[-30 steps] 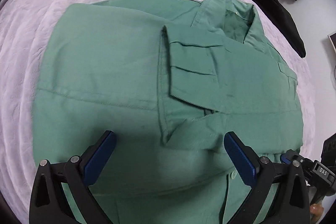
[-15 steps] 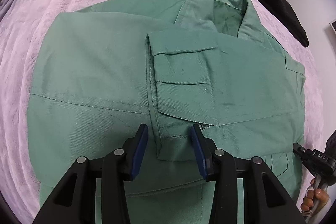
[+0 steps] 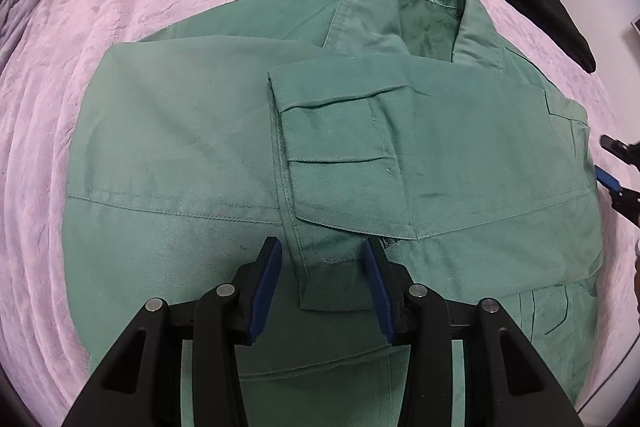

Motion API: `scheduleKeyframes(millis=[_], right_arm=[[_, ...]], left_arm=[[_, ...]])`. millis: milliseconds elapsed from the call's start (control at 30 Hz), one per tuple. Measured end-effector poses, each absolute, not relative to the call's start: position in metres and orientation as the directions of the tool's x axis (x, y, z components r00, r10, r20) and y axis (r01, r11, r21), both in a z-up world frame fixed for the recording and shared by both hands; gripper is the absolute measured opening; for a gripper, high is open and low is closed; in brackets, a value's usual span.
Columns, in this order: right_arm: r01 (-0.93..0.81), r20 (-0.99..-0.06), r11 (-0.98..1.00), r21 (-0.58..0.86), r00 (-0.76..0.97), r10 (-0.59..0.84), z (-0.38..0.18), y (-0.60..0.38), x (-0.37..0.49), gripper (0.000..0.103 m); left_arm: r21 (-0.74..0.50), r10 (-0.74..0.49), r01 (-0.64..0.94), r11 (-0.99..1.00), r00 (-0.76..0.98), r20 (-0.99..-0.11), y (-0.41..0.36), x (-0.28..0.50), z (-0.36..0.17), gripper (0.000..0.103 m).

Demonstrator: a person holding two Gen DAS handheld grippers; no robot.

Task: Fold large clothes

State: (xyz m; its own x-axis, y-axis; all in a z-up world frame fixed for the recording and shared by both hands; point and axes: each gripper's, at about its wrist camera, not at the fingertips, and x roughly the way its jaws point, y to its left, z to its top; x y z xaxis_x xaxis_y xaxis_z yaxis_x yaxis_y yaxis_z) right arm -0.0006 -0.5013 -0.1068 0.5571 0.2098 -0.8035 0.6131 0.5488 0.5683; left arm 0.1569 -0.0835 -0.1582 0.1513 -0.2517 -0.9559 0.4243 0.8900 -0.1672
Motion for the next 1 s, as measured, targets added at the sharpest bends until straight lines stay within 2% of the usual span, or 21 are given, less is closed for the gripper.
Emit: scheduleKeyframes(millis=[33,100,167,233,333,467,567,667,700,767,1000], right_arm=[[0.632,-0.809,0.528,0.568,0.546,0.217,-0.116,-0.508,0.009,0.058],[0.647,-0.8,0.474,0.597,0.529,0.284,-0.135,-0.516,0.024,0.003],[0.601,-0.802,0.548,0.581,0.538,0.259,-0.122,-0.508,0.032,0.003],[0.554,-0.844,0.682,0.478,0.505,0.182,-0.107,-0.496,0.038,0.003],[0.602,-0.908,0.719,0.348,0.408,0.097,-0.124,-0.506,0.04,0.003],[0.665,-0.887,0.621,0.415,0.446,0.115,-0.136,-0.524,0.014,0.002],[0.694,-0.914,0.631,0.347,0.401,0.06,-0.118,-0.516,0.001,0.002],[0.643,-0.904,0.672,0.368,0.417,0.095,-0.095,-0.497,-0.02,0.003],[0.625,-0.904,0.689,0.367,0.415,0.105,-0.09,-0.488,-0.023,0.007],[0.581,-0.9,0.722,0.376,0.414,0.136,-0.08,-0.465,-0.033,0.01],[0.54,-0.921,0.766,0.349,0.35,0.173,-0.089,-0.421,-0.044,0.01]], left_arm=[[-0.17,-0.253,0.42,0.891,0.15,-0.956,-0.083,0.157,-0.158,0.045],[-0.17,-0.252,0.414,0.894,0.151,-0.956,-0.084,0.157,-0.158,0.045],[-0.17,-0.254,0.416,0.893,0.154,-0.955,-0.082,0.155,-0.158,0.045],[-0.165,-0.252,0.422,0.892,0.159,-0.955,-0.083,0.155,-0.16,0.045],[-0.153,-0.243,0.43,0.89,0.163,-0.956,-0.086,0.154,-0.161,0.045],[-0.156,-0.24,0.428,0.89,0.151,-0.959,-0.085,0.156,-0.158,0.045],[-0.174,-0.253,0.409,0.896,0.149,-0.956,-0.08,0.157,-0.146,0.045],[-0.167,-0.262,0.419,0.892,0.18,-0.948,-0.077,0.155,-0.129,0.045],[-0.173,-0.27,0.423,0.89,0.182,-0.945,-0.076,0.153,-0.126,0.045],[-0.184,-0.283,0.433,0.882,0.175,-0.943,-0.079,0.151,-0.125,0.045],[-0.138,-0.225,0.428,0.893,0.16,-0.961,-0.091,0.155,-0.155,0.045]])
